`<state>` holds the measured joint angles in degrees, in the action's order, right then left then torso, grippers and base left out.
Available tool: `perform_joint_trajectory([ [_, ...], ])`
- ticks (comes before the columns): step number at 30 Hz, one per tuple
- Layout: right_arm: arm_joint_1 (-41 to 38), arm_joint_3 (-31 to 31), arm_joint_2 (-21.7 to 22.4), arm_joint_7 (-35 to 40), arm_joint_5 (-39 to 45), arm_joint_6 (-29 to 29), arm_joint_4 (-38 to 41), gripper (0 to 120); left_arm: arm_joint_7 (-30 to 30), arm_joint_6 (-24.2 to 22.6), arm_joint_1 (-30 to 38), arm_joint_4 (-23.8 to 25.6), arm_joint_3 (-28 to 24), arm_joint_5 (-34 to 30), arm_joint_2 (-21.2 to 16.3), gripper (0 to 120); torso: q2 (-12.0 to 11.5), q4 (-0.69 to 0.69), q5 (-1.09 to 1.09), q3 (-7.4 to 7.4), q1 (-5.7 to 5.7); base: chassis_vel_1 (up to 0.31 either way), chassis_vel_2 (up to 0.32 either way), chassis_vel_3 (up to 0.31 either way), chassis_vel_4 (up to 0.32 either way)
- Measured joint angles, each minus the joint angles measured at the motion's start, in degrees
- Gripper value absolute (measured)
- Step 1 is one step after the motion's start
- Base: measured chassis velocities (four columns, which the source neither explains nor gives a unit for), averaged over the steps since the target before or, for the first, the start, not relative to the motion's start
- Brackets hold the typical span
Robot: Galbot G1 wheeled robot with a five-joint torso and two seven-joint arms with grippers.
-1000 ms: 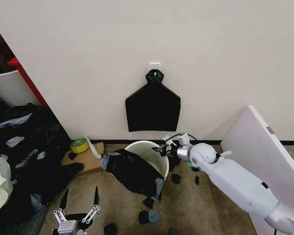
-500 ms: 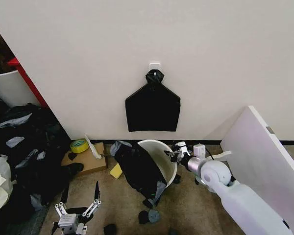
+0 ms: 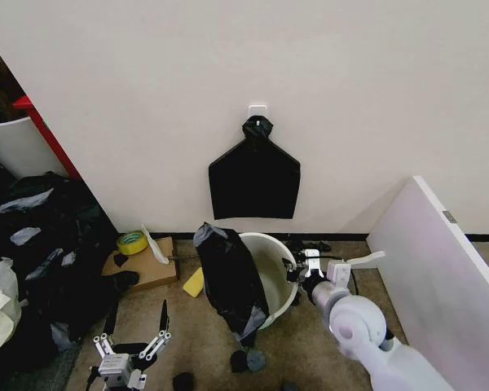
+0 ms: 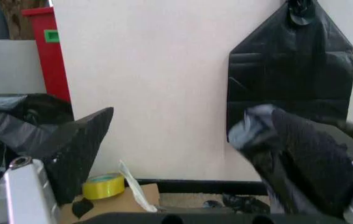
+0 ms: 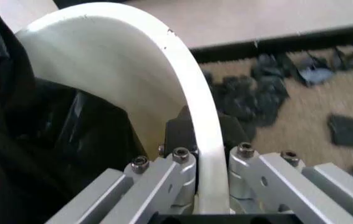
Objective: Place the garbage bag over the trash bin.
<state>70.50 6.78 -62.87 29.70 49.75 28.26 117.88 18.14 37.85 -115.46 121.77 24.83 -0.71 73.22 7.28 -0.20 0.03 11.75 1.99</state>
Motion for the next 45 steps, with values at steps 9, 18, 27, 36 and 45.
perform_joint_trajectory([
  [9, 1.57, -1.37, -3.64, 4.96, -0.17, -3.45, -1.05, 1, -0.14, -0.14, -0.79, 0.53, 0.17, -0.25, -0.24, 100, 0.0, 0.01, 0.01, 0.0, 0.01, 0.0, 0.0, 0.0, 0.0],
  [18, 1.24, -2.78, -6.51, 2.62, -2.9, -7.38, -4.32, 1, -0.2, -0.25, -0.74, 0.57, 0.44, -0.21, 0.0, 100, 0.0, 0.01, 0.01, 0.01, 0.01, 0.0, 0.0, 0.0, 0.0],
  [27, 0.57, -3.22, -7.04, 2.4, -4.27, -7.9, -6.51, 1, -0.37, -0.48, -0.19, 0.29, -0.16, -0.01, 0.48, 100, 0.0, 0.01, 0.01, 0.01, 0.01, 0.0, 0.0, 0.0, 0.0],
  [36, 1.19, -3.14, -6.41, 1.06, -4.53, -7.63, -6.8, 18, -0.48, -0.88, -0.04, 0.19, -0.26, -0.14, 0.48, 100, 0.0, 0.01, 0.01, 0.0, 0.0, 0.0, 0.0, 0.0, 0.0],
  [45, 1.72, -2.22, -5.54, 0.59, -6.57, -7.3, -6.61, 50, -0.6, -1.68, 0.2, 0.54, -0.45, -0.2, 0.26, 100, 0.0, 0.01, 0.02, 0.01, 0.0, 0.0, 0.0, 0.0, 0.0],
])
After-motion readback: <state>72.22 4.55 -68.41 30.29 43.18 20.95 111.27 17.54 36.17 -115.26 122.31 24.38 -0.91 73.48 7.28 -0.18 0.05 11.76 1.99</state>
